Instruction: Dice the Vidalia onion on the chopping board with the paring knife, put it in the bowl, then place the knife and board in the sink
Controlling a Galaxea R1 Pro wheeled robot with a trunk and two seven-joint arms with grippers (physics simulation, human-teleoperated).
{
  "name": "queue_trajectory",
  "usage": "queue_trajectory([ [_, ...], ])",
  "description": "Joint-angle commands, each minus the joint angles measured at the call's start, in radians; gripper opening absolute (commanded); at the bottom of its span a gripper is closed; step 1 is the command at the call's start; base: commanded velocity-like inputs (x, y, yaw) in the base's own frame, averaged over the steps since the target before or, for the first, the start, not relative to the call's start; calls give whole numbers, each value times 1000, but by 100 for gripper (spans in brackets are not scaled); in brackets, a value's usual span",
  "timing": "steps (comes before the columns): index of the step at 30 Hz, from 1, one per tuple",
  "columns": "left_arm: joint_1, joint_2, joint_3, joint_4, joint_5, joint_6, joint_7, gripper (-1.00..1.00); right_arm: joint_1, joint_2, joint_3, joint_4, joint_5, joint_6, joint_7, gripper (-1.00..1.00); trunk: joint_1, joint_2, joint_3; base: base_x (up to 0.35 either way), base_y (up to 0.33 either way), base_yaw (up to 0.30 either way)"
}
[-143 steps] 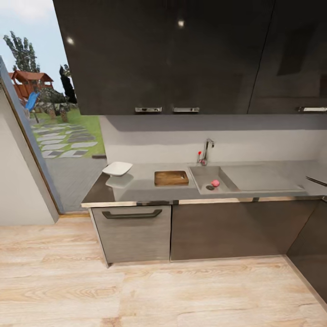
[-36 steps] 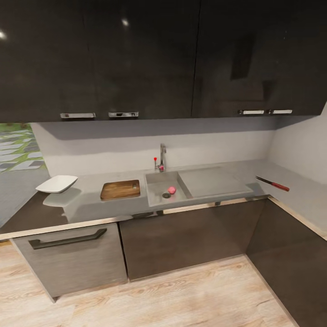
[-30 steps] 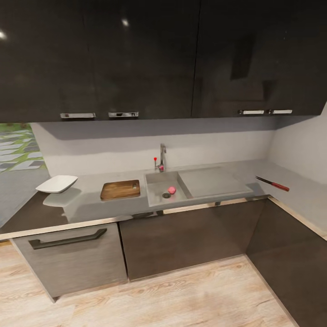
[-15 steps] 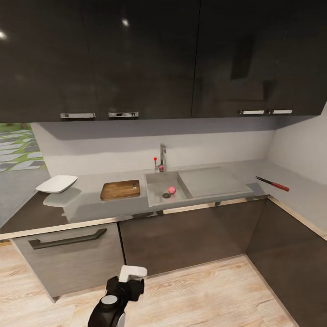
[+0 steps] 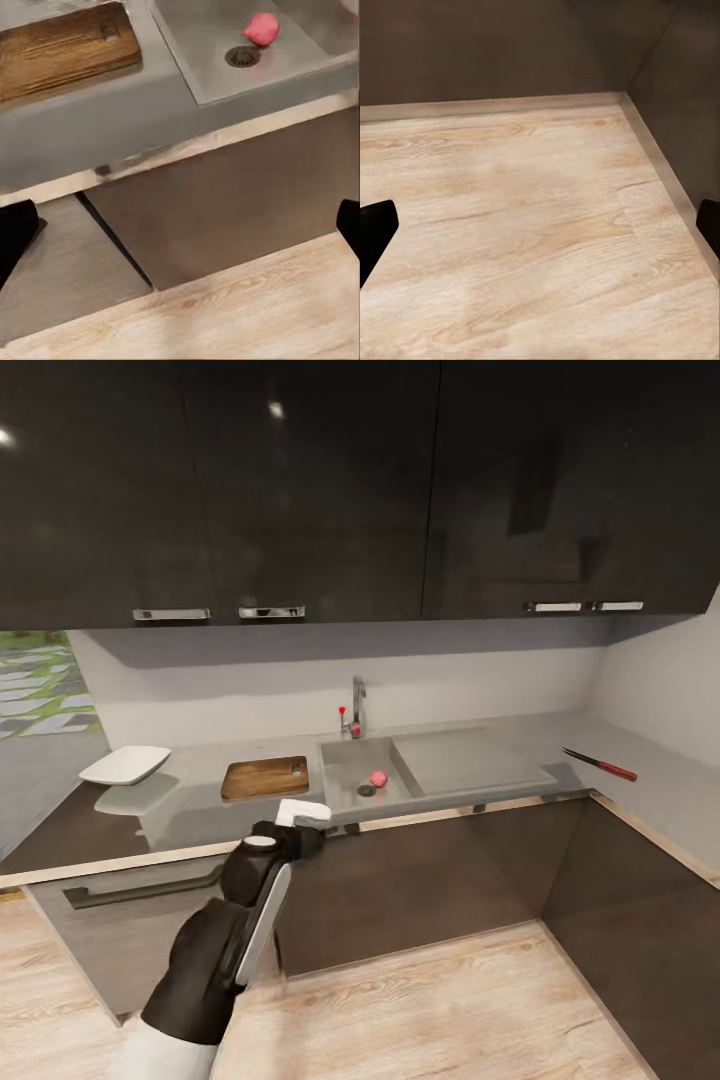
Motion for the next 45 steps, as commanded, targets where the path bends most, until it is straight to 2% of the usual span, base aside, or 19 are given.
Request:
queue_trajectory([
  [1,-102,-2,-1,49,24,24,4,100,-1,1,-3,1,11,2,-7,100,1,-2,-3,0,0,0],
  [2,-133,-3,-1,68,35,28,5,100,-1,2,-3,1,11,3,-7,100,1,-2,-3,0,0,0],
  [3,-192,-5,-1,107,61,33,5,100,-1,2,-3,1,11,4,-7,100,1,-2,-3,0,0,0],
  [4,-220,-5,-1,127,76,35,6,100,-1,2,-2,1,11,4,-7,100,1,-2,-3,0,0,0],
  [5,-272,-6,-1,167,103,37,9,100,-1,3,-2,1,11,5,-7,100,1,-2,-3,0,0,0],
  [7,-365,-7,-1,266,137,37,12,100,-1,3,-2,1,11,5,-7,100,1,-2,-3,0,0,0],
  [9,-442,-7,-1,388,150,36,13,100,-1,4,-1,1,11,6,-7,100,1,-2,-3,0,0,0],
  [13,-494,-6,-1,534,159,20,12,100,-1,7,0,1,12,6,-7,100,1,-2,-3,0,0,0],
  [17,-502,-5,-2,553,163,19,4,100,-1,7,0,1,12,6,-7,100,1,-2,-3,0,0,0],
  [27,-505,7,-5,492,163,36,4,100,-1,7,0,3,11,12,-3,100,1,-2,-3,0,0,0],
  [29,-505,8,-5,471,163,40,5,100,-1,6,0,4,11,73,14,100,1,-2,-3,0,0,0],
  [32,-505,7,-5,462,163,42,6,100,-1,7,-1,2,11,220,31,100,1,-2,-3,0,0,0],
  [35,-505,7,-5,461,164,43,6,100,-1,0,-9,-1,4,282,34,100,1,-2,-3,0,0,0],
  [39,-505,7,-5,460,168,43,6,100,-1,-42,-50,1,-88,321,71,100,1,-2,-3,0,0,0],
  [40,-505,7,-5,460,169,44,6,100,-1,-70,-61,3,-133,334,156,100,1,-2,-3,0,0,0],
  [41,-505,7,-5,460,169,44,6,100,-1,-77,-62,3,-141,342,182,100,1,-2,-3,0,0,0],
  [42,-505,7,-5,460,169,44,6,100,-1,-94,-65,3,-154,374,249,100,1,-2,-3,0,0,0],
  [43,-505,7,-5,460,169,44,6,100,-1,-105,-66,3,-161,414,286,100,1,-2,-3,0,0,0],
  [45,-505,7,-5,460,170,44,6,100,-1,-109,-67,4,-164,436,300,100,1,-2,-3,0,0,0],
])
